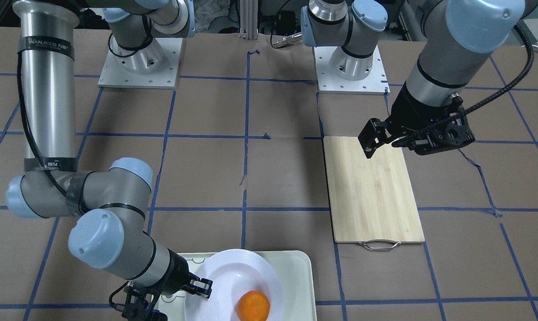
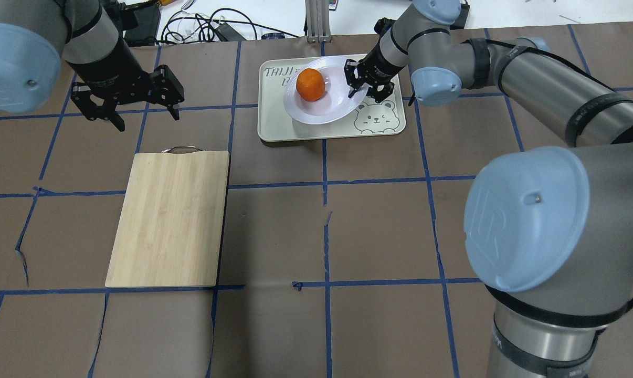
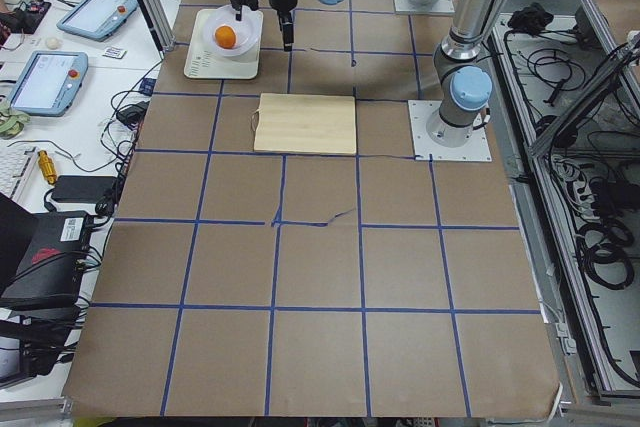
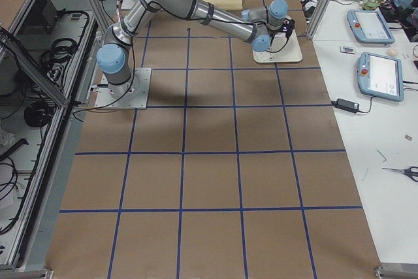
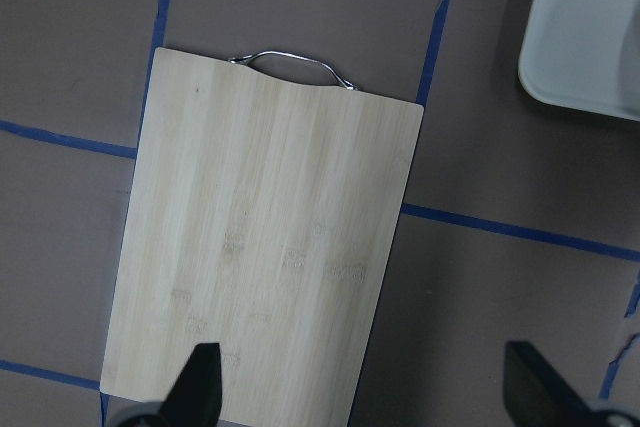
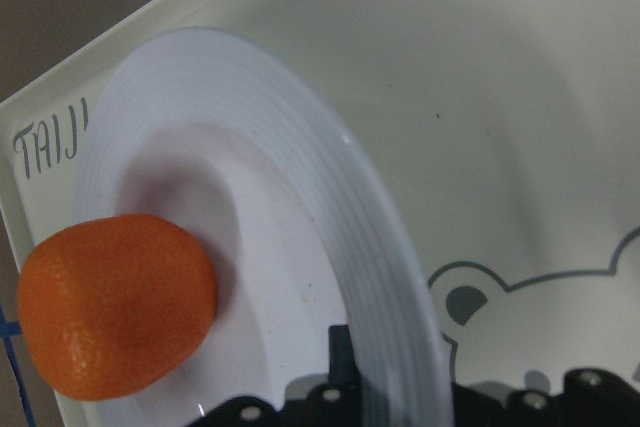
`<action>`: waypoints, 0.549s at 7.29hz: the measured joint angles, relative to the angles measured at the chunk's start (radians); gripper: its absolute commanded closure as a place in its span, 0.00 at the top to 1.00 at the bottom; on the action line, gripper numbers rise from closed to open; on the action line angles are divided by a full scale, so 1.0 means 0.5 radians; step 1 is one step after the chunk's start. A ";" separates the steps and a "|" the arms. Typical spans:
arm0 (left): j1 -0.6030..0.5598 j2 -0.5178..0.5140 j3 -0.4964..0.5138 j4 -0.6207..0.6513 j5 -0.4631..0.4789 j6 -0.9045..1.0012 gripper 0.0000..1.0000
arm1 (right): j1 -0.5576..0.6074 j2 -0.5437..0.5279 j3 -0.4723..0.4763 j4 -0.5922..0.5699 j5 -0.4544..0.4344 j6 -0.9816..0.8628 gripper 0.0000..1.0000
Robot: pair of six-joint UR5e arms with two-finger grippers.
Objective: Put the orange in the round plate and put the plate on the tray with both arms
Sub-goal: 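Slide the plate with the right gripper onto the bear tray, then open the right gripper and raise it away from the plate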
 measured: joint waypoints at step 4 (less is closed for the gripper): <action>0.000 0.000 0.000 0.003 -0.002 0.000 1.00 | -0.006 -0.026 0.043 -0.020 -0.049 -0.037 1.00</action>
